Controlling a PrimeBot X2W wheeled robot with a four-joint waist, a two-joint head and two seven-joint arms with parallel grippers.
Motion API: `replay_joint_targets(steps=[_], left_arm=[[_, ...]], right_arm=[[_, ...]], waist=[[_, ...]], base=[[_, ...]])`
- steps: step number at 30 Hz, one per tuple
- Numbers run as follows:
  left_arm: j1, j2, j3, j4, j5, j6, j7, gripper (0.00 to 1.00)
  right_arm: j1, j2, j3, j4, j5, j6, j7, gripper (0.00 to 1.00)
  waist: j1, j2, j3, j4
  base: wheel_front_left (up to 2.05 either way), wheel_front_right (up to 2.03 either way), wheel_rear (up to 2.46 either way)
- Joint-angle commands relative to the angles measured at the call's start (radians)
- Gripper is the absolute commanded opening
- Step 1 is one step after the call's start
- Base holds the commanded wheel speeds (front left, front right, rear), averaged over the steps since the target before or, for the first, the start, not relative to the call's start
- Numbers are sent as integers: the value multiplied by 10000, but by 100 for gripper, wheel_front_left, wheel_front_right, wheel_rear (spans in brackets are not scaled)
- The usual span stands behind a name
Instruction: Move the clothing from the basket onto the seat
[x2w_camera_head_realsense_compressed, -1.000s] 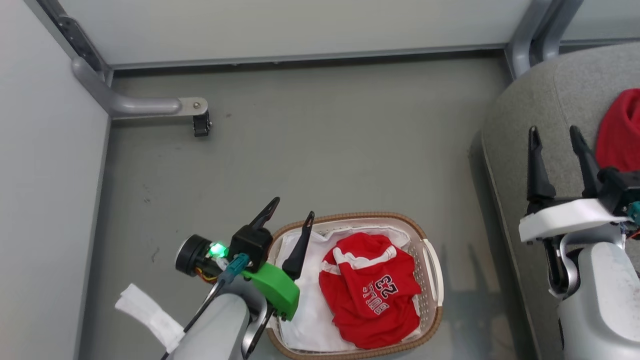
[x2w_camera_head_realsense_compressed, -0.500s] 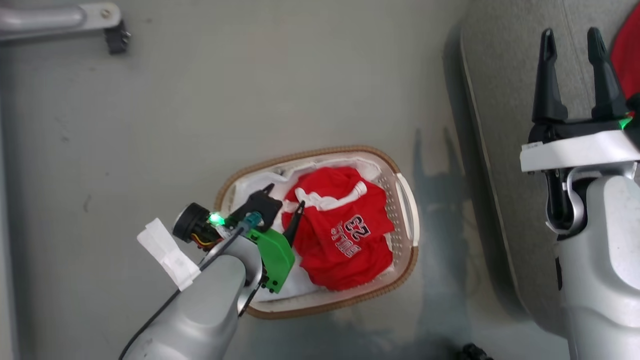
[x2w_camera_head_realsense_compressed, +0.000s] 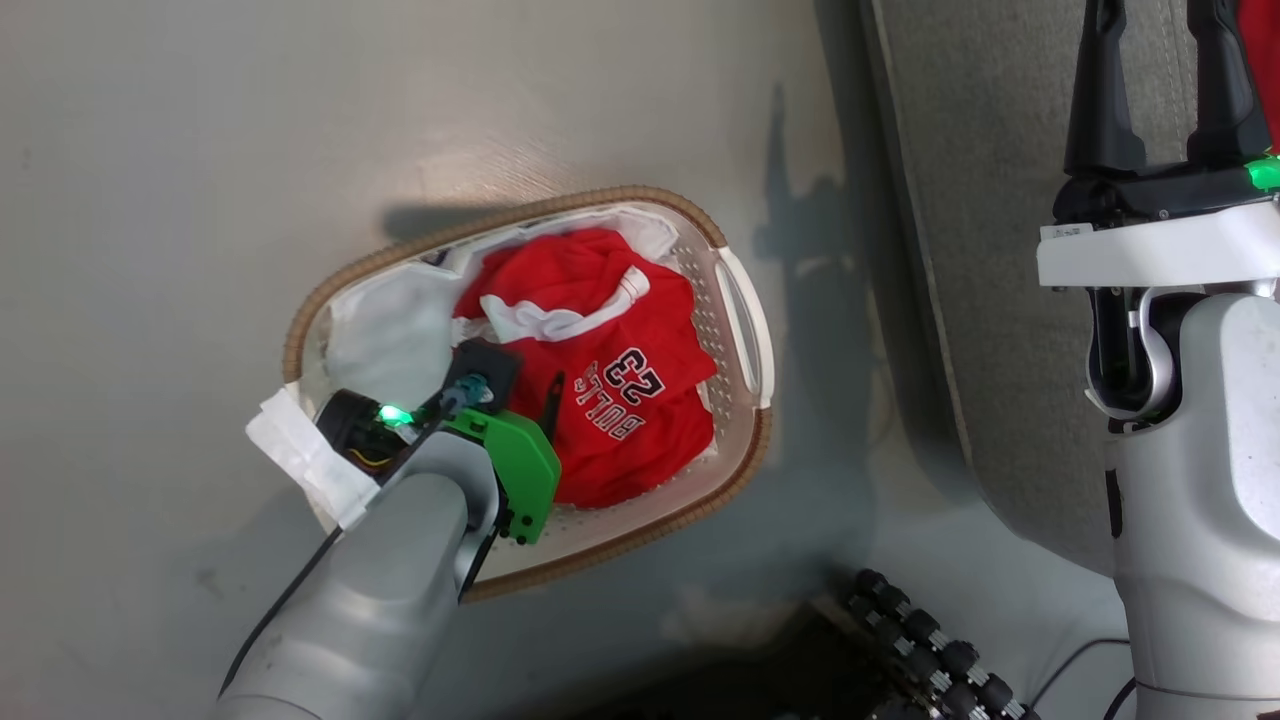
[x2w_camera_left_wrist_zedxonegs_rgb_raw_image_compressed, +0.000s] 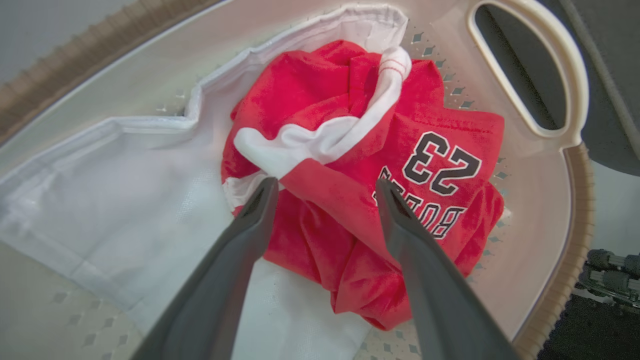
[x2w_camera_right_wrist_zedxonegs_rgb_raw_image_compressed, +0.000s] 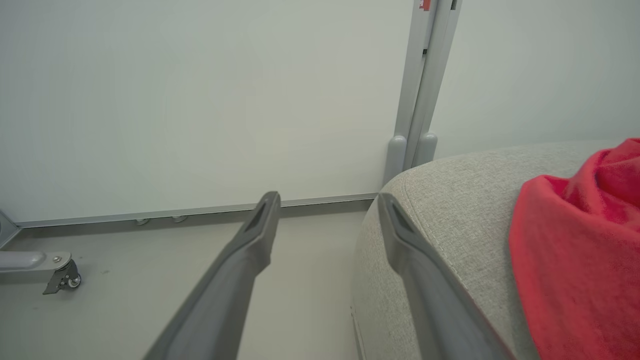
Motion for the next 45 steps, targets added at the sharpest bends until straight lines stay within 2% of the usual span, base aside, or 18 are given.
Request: replay_joint_targets(steps=[1, 5, 13, 14, 15, 17, 25, 33, 37, 45], left_arm=[[-273, 86, 74, 100, -243, 129, 64, 100], [-541, 80, 255, 447, -736, 410, 345, 100], [-836, 79, 138, 602, -1356, 326, 387, 100], [-857, 80, 97, 620, -1423, 336, 393, 95], [-881, 80, 58, 633, -1455, 345, 399, 57], [-942, 79, -43, 634, -1538, 309, 319, 0], [-897, 80, -498, 854, -1436, 119, -444, 0], [-443, 426, -844, 291, -783, 127, -1023, 0], [-23, 788, -800, -924, -424, 314, -1026, 0], [794, 1890, -681, -3708, 465, 593, -1020, 0]], right_arm=[[-138, -7, 63, -52, 64, -11, -18, 100], [-234, -7, 201, -106, 167, -11, -18, 100], [-272, -10, 297, -153, 225, -11, -17, 100], [-284, -10, 319, -159, 235, -11, -17, 100], [-288, -10, 332, -164, 239, -11, -17, 100], [-289, -10, 345, -175, 240, -11, -17, 100], [9, -13, 199, -90, -91, -11, -17, 100], [550, -16, -71, 144, -712, -11, -17, 100], [948, -22, -136, 312, -1037, -11, -19, 100], [1850, -24, -161, 669, -1520, -11, -17, 100]], waist=[[-2, 86, 702, -596], [-2, 86, 920, -727], [-2, 86, 1172, -921], [-2, 86, 1198, -948], [-2, 86, 1212, -963], [-2, 86, 1231, -973], [-2, 86, 821, -573], [-2, 86, -419, 245], [-2, 86, -1332, 701], [-2, 86, -3336, 1400]], base=[[0, 0, 0], [0, 0, 0], [0, 0, 0], [0, 0, 0], [0, 0, 0], [0, 0, 0], [0, 0, 0], [0, 0, 0], [0, 0, 0], [0, 0, 0]])
